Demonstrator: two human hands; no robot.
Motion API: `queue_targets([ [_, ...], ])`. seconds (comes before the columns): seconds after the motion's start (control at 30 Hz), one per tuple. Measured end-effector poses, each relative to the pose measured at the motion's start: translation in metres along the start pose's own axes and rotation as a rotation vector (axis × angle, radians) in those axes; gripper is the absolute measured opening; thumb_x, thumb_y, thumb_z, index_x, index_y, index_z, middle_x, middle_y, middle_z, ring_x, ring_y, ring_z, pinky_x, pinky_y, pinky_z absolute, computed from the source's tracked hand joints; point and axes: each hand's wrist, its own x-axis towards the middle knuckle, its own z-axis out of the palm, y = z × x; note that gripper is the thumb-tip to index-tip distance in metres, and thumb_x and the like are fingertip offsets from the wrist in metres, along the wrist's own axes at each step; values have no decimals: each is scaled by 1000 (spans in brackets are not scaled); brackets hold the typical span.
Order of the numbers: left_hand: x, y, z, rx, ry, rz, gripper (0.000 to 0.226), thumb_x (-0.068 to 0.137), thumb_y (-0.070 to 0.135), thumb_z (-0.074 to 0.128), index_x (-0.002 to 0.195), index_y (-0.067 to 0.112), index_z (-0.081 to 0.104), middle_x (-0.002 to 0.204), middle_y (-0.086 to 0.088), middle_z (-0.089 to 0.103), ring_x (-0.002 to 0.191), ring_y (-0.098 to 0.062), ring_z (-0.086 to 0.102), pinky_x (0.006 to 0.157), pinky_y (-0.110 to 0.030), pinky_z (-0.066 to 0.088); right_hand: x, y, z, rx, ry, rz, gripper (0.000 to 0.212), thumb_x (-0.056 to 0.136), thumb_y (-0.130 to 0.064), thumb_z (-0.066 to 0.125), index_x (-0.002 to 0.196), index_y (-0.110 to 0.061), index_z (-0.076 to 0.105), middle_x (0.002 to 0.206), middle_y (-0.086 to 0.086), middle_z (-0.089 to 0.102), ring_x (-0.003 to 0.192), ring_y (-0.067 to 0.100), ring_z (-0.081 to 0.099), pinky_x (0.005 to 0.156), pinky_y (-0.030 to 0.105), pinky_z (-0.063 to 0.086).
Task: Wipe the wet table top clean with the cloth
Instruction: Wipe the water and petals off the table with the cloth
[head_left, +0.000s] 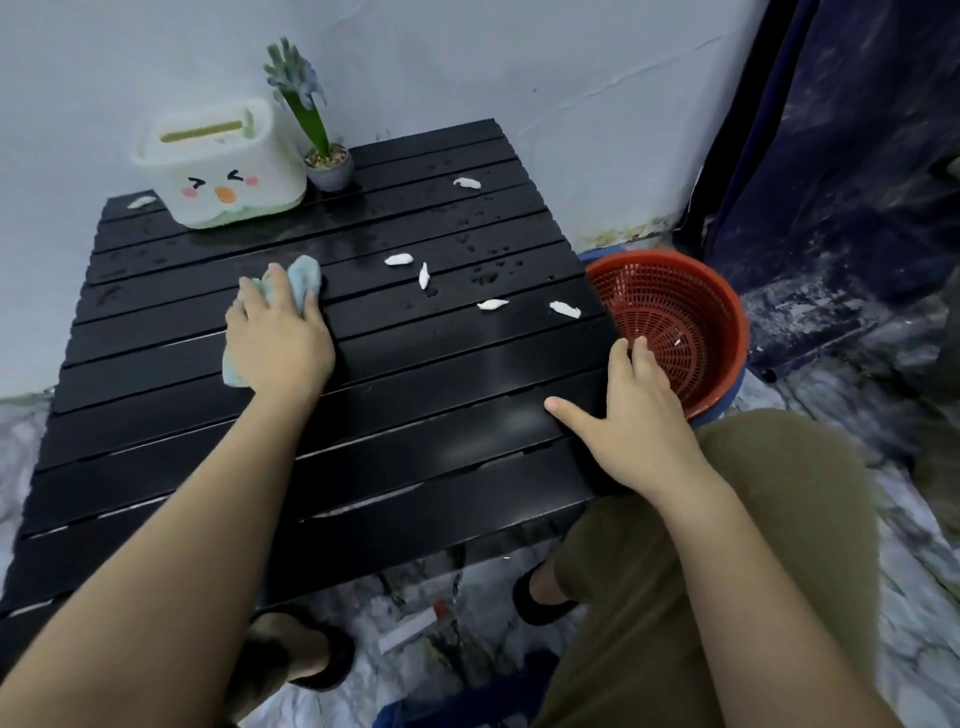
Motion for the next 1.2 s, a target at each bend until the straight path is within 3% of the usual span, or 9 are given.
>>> queue_targets([
  [0.17,1,46,10,53,6,7,57,107,44,30,157,17,26,159,-19,32,128,-44,39,108,-51,29,2,-2,-1,-16,-11,20,106,88,-68,51,157,-5,3,165,19,0,152,33,7,120,43,17],
  [0.43,-30,158,36,-38,-50,249,54,105,42,36,153,17,35,155,-16,39,122,-39,45,102,-46,33,1,-3,-1,-14,-15,20,103,90,-68,46,157,-5,-3,164,20,-7,152,31,-2,124,41,8],
  [0.57,-41,189,42,-149,-67,514,46,105,33,42,150,21,44,149,-9,49,115,-37,47,96,-46,36,1,-2,-1,-1,-17,16,103,90,-68,46,157,-6,-3,164,19,-9,153,29,-5,124,40,4],
  [0.67,-32,185,42,-253,-140,675,49,103,40,36,148,24,47,144,-6,56,115,-36,52,97,-45,38,1,-2,1,-1,-2,-1,103,90,-68,45,157,-5,-3,164,18,-10,152,28,-8,123,40,0],
  [0.8,-10,161,17,-399,-52,547,54,99,43,32,147,25,49,135,-6,63,114,-38,59,96,-43,40,-1,-1,4,-10,26,-55,97,93,-66,41,157,-6,0,165,15,-11,152,25,-13,122,39,-6],
  [0.93,-10,105,-25,-267,112,355,54,99,49,33,148,28,46,133,-9,65,111,-42,58,94,-41,38,-6,-4,5,-39,35,-120,89,96,-62,38,158,-7,5,165,13,-7,152,23,-12,121,38,-9],
  [1.07,-54,54,-37,-54,-43,299,70,94,72,37,155,39,30,161,-14,33,139,-44,35,113,-50,30,-8,-2,4,-48,40,-141,89,95,-63,39,157,-7,9,166,12,-2,153,22,-8,121,36,-5],
  [1.13,-65,41,-21,11,-107,353,71,96,71,32,157,35,26,166,-14,23,150,-41,21,120,-52,21,-8,0,3,-38,43,-156,90,94,-64,41,157,-8,11,166,11,0,153,21,-6,123,35,-2],
  [1.2,-63,42,-5,-15,-135,358,64,102,59,30,158,27,29,164,-17,26,151,-40,20,123,-51,18,-9,4,2,-28,43,-166,91,93,-65,42,158,-9,12,166,8,1,153,19,-5,124,34,1],
])
